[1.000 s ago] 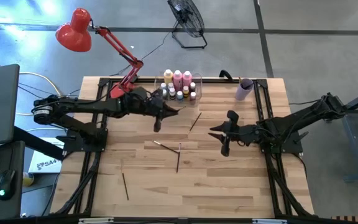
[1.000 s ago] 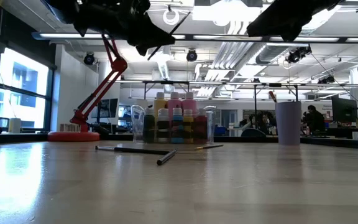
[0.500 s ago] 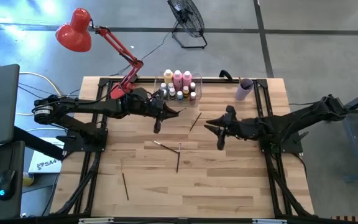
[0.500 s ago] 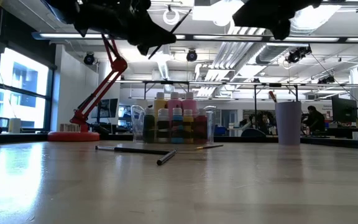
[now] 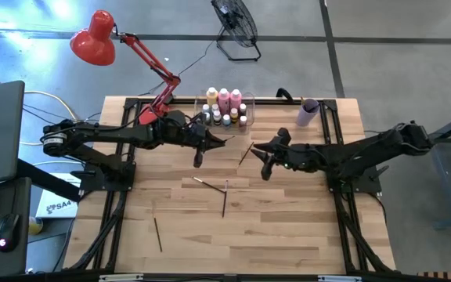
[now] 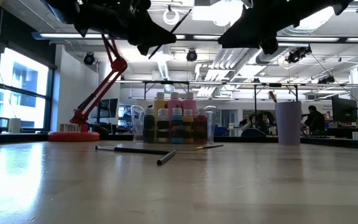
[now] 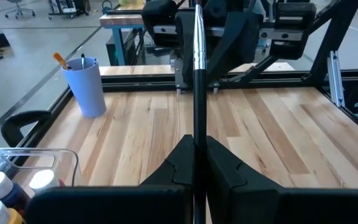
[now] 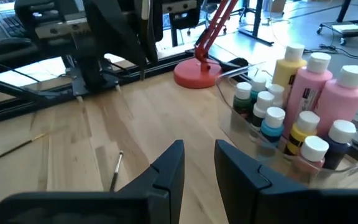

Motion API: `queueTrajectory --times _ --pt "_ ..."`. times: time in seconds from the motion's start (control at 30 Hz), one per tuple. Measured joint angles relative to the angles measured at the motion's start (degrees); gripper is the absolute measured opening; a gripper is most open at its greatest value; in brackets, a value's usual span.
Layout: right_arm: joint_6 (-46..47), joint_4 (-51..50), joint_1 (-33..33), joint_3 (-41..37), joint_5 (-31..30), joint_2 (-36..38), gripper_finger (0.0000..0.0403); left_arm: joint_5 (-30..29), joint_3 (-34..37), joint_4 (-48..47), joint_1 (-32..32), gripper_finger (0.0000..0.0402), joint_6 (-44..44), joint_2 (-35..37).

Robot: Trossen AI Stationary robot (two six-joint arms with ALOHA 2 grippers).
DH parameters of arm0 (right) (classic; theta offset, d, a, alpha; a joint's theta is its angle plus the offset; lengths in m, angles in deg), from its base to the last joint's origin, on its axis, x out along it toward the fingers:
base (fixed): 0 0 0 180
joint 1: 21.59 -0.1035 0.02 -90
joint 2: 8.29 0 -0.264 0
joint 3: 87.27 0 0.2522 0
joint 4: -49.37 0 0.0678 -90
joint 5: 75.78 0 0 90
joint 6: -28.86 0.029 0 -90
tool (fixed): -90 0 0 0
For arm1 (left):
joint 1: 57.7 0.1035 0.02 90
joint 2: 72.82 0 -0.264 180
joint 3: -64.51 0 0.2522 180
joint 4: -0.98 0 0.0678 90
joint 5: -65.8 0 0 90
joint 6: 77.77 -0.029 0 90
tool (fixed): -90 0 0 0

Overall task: Pick & Place Paint Supplies
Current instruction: Put the black paint brush into the violet cup

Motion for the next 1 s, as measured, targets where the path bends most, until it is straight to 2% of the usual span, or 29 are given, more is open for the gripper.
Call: queueTrajectory --times 0.17,0.23,0.4,0.47,0.77,1.0 --pt "-1.09 3.01 1.46 0.0 0.76 -0.54 0.008 0.0 0.0 -0.02 0.0 0.0007 0.02 0.0" --pt "-1.83 5.73 2.4 0.0 4.72 -0.53 0.008 0.0 0.0 0.0 0.0 0.0007 0.04 0.0" --pt "-1.44 11.47 5.13 0.0 18.96 -0.5 0.008 0.0 0.0 0.02 0.0 0.0007 0.07 0.0" --pt "-1.49 11.17 5.88 0.0 21.48 -0.48 0.008 0.0 0.0 0.02 0.0 0.0007 0.09 0.0" --pt "-4.39 12.63 7.67 0.0 24.23 -0.5 0.0086 -0.02 0.0 0.02 0.0 0.0007 0.09 0.0" --pt "-4.41 15.57 8.13 0.0 26.39 -0.5 0.0155 -0.02 0.0 0.04 0.0 0.0007 0.12 0.0"
